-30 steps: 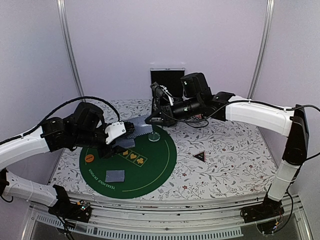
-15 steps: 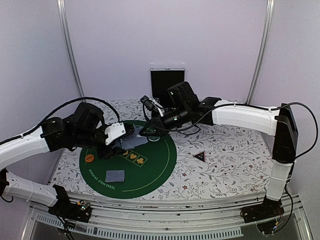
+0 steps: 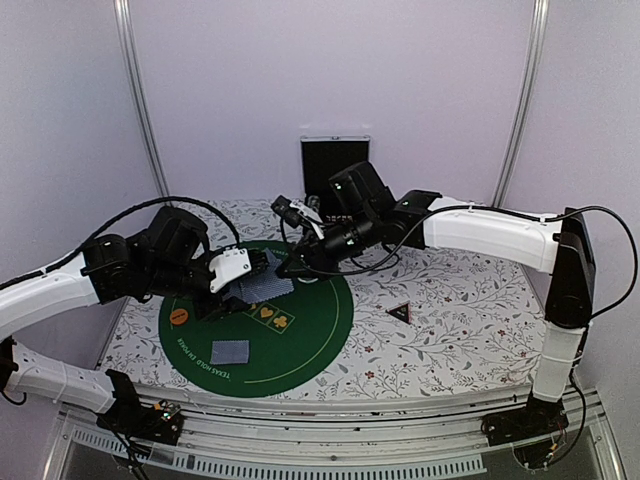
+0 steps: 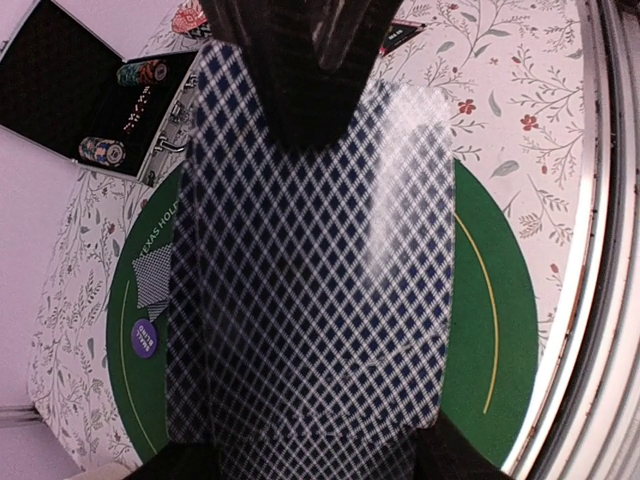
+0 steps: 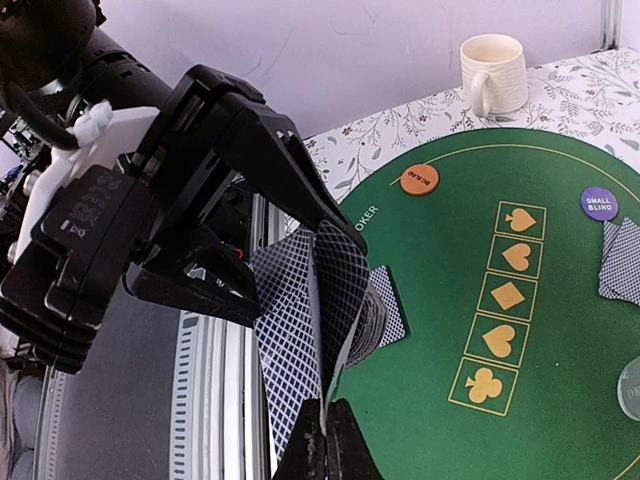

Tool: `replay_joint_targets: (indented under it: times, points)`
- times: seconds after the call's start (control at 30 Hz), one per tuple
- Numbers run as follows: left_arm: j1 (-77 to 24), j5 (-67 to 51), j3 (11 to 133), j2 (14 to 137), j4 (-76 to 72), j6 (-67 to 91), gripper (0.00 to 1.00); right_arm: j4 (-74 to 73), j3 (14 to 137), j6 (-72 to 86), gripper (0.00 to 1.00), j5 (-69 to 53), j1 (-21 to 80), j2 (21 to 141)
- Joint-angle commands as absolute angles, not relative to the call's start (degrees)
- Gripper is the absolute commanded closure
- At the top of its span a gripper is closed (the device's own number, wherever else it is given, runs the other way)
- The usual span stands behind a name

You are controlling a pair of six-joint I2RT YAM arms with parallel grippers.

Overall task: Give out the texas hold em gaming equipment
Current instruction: Adjust the poker card at the face-down deck piles.

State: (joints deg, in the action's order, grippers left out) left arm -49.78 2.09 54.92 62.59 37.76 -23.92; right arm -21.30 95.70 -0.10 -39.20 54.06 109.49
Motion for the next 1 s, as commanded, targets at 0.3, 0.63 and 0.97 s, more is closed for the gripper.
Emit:
replay_joint_targets:
  times: [0.3, 0.63, 0.97]
  points:
    - [-50.5, 1.6, 55.5, 61.8, 34.7, -24.2, 0.45, -24.2, 94.5, -9.6, 0.98, -44.6, 55.4, 107.9]
    - [-50.5, 1.2, 55.3, 61.7, 34.8, -24.2, 0.45, -23.1, 94.3, -12.4, 0.98, -47.2, 55.4, 107.7]
    - [-50.5, -0.8, 55.9, 62.2, 34.6, -24.4, 0.45, -21.0, 99.3, -9.5, 0.98, -46.8, 55.4, 114.8]
